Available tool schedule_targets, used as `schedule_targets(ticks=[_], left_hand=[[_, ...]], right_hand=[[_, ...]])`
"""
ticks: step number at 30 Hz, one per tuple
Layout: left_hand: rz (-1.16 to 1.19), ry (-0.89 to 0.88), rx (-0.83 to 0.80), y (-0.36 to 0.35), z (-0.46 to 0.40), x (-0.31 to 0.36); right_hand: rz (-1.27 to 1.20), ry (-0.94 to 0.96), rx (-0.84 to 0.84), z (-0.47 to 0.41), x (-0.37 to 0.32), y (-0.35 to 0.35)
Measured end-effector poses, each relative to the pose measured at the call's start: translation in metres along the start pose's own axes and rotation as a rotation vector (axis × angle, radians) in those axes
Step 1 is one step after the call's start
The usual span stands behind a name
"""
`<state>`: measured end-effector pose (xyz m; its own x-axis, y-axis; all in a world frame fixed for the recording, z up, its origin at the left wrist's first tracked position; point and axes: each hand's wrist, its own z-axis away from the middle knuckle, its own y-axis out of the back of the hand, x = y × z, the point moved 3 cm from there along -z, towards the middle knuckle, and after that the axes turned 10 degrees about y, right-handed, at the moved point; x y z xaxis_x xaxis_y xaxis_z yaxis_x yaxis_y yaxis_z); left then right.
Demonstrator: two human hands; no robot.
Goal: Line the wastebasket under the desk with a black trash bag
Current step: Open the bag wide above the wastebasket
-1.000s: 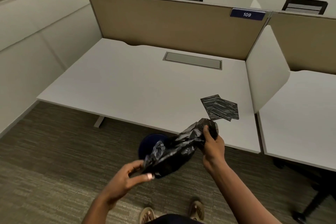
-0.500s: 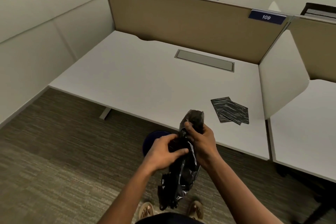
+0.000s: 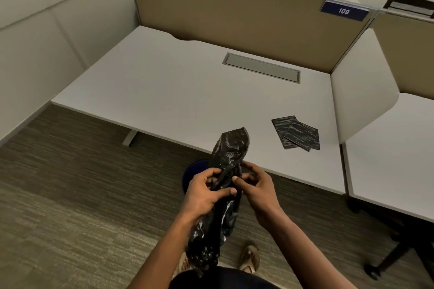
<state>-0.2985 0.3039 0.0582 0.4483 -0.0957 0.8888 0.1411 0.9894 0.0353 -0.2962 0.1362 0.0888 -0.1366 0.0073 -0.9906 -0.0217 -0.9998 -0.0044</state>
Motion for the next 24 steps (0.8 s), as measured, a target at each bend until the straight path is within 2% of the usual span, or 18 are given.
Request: schedule_targets(ticks=[2,4,7,9,11,13,15,17,19,21,24], left_hand=[[0.098,0.019,-0.005,0.014,0.001,-0.006],[0.181,0.033,0.058,0.032,0.002,-0.01],[0.224,0.073,0.279,0.065,0.003,-0.018],[0.088,0.086,0.458,0.087,0.003,-0.022],[-0.144,0.064,0.598,0.099,0.006,-0.022],[-0.314,0.006,0.694,0.101,0.011,-0.019],[-0.422,-0.004,0.731,0.099,0.011,-0.021],[-0.441,0.038,0.717,0.098,0.005,-0.028],[-0.365,0.122,0.665,0.096,-0.003,-0.032],[-0.189,0.151,0.614,0.097,-0.012,-0.032],[0.124,0.147,0.56,0.105,-0.024,-0.026]], right_hand=[[-0.02,0.001,0.016,-0.003,0.004,0.003],[0.001,0.004,0.002,-0.005,0.004,0.008],[0.126,0.024,0.004,-0.008,0.006,0.02],[0.323,0.051,0.04,-0.012,0.013,0.029],[0.604,0.066,0.088,-0.012,0.021,0.035],[0.733,0.056,0.152,-0.007,0.028,0.034],[0.691,-0.028,0.214,-0.004,0.038,0.028],[0.473,-0.169,0.233,-0.006,0.052,0.02],[0.229,-0.298,0.233,-0.012,0.058,0.01],[0.164,-0.277,0.242,-0.023,0.061,0.006],[0.197,-0.147,0.253,-0.038,0.058,0.006]])
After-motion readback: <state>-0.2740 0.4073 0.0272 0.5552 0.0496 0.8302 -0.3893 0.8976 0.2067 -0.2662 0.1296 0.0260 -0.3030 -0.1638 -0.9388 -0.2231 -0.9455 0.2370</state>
